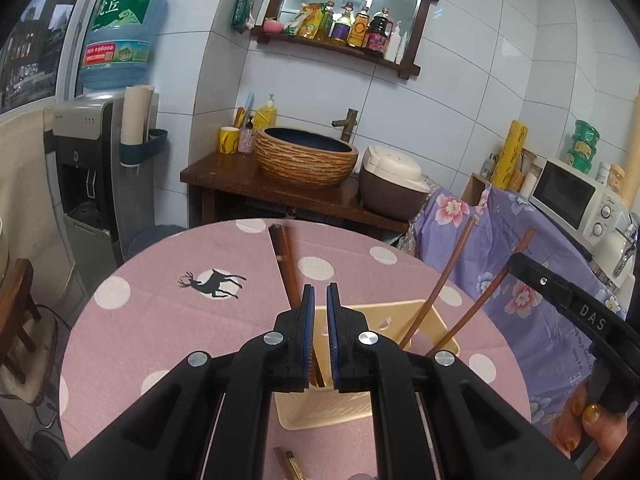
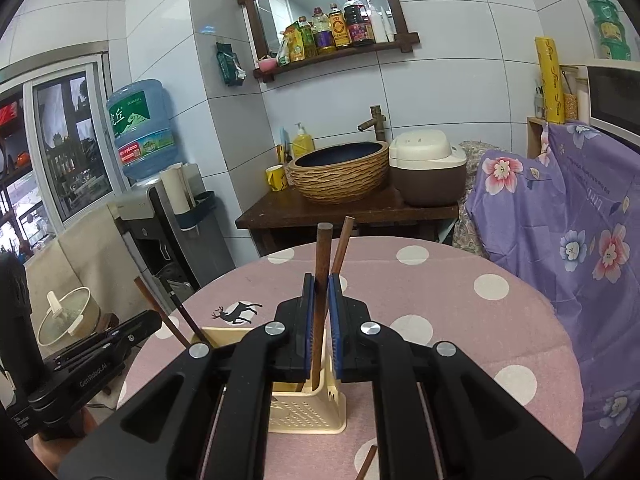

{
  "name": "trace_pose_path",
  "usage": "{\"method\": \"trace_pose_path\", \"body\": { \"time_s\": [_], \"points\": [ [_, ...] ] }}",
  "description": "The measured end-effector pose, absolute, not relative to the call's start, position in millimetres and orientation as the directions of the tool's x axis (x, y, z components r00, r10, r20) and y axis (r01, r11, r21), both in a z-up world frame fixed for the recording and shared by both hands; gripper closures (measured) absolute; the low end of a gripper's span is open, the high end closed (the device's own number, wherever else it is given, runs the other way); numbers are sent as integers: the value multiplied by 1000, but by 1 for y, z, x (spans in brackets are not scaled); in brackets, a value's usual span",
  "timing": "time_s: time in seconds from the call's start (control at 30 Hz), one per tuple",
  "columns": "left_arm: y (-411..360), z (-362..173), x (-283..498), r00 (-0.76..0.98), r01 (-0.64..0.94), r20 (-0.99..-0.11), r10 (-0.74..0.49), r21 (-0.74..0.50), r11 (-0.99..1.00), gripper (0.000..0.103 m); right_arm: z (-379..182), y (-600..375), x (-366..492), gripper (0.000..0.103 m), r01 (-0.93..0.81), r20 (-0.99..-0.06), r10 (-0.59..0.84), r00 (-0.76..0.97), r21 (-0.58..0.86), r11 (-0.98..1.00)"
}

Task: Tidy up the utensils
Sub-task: 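Lower both chopsticks into the holder and open both tools, then withdraw both open tools back toward the remaining utensils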

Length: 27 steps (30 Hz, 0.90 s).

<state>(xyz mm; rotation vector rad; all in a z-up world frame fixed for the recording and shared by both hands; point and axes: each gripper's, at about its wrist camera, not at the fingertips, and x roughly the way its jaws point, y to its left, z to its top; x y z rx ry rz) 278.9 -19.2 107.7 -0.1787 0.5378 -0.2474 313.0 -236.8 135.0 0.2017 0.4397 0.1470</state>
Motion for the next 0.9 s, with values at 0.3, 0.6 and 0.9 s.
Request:
{"method": "trace_pose_path", "body": {
  "time_s": [0.3, 0.6, 0.9],
  "points": [
    [-12, 93, 244, 836, 193, -475, -274, -213, 958, 54, 125, -233, 272, 37, -78, -361, 114, 926, 113, 991],
    [1, 13, 203, 736, 145, -636, -231, -185, 972, 50, 51, -232, 237, 28, -86, -540, 93, 836, 38, 996],
    [-7, -39, 180, 622, 165, -740, -256, -196, 967, 61, -20, -224, 212, 28, -67, -676, 56, 735, 11, 998]
  ]
}}
